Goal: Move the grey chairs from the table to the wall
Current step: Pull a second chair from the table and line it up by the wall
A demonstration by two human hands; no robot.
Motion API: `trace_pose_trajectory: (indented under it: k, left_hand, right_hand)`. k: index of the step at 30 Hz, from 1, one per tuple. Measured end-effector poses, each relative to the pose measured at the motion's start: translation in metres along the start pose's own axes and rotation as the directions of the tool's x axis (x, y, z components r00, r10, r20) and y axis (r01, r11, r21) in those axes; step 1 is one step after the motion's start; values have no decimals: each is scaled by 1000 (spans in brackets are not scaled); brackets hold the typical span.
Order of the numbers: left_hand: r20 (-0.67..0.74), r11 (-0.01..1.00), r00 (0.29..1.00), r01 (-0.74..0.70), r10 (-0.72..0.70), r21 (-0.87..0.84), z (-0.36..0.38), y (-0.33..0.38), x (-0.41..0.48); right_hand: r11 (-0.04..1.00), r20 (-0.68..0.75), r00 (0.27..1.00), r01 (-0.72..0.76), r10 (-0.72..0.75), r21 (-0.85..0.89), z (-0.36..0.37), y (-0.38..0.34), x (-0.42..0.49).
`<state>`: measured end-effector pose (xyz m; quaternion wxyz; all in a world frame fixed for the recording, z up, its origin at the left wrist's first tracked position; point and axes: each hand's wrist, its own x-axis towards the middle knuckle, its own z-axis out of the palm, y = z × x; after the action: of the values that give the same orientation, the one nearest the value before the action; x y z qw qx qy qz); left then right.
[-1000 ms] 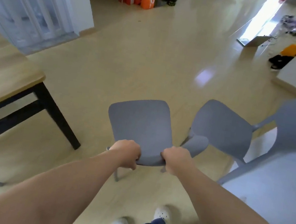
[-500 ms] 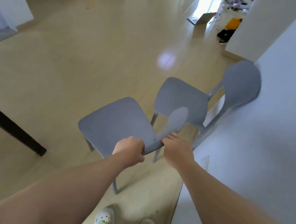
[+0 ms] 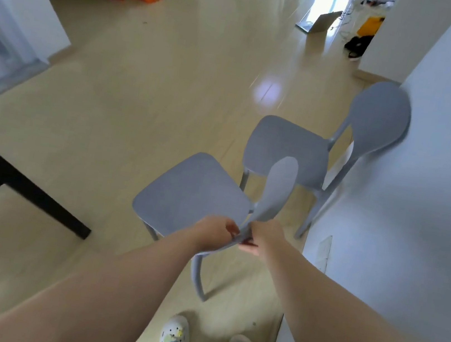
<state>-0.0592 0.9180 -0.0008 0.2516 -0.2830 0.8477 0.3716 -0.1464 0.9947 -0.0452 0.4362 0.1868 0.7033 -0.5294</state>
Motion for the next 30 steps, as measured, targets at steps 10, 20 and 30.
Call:
trace_pose_trajectory:
  k: [10, 20, 30]
  left_hand:
    - [-10, 988, 1000, 10, -8, 153, 22, 25, 14]
    - [77, 972, 996, -66, 50, 227, 40, 64, 32]
    - [183, 936, 977, -165, 112, 311, 68, 103, 40]
  right_hand:
    - [995, -221, 971, 99, -95, 7, -26, -14, -13]
    - [960, -507, 830, 112, -233, -258, -118, -9, -10]
    - [974, -730, 664, -10, -163, -226, -186, 13, -24]
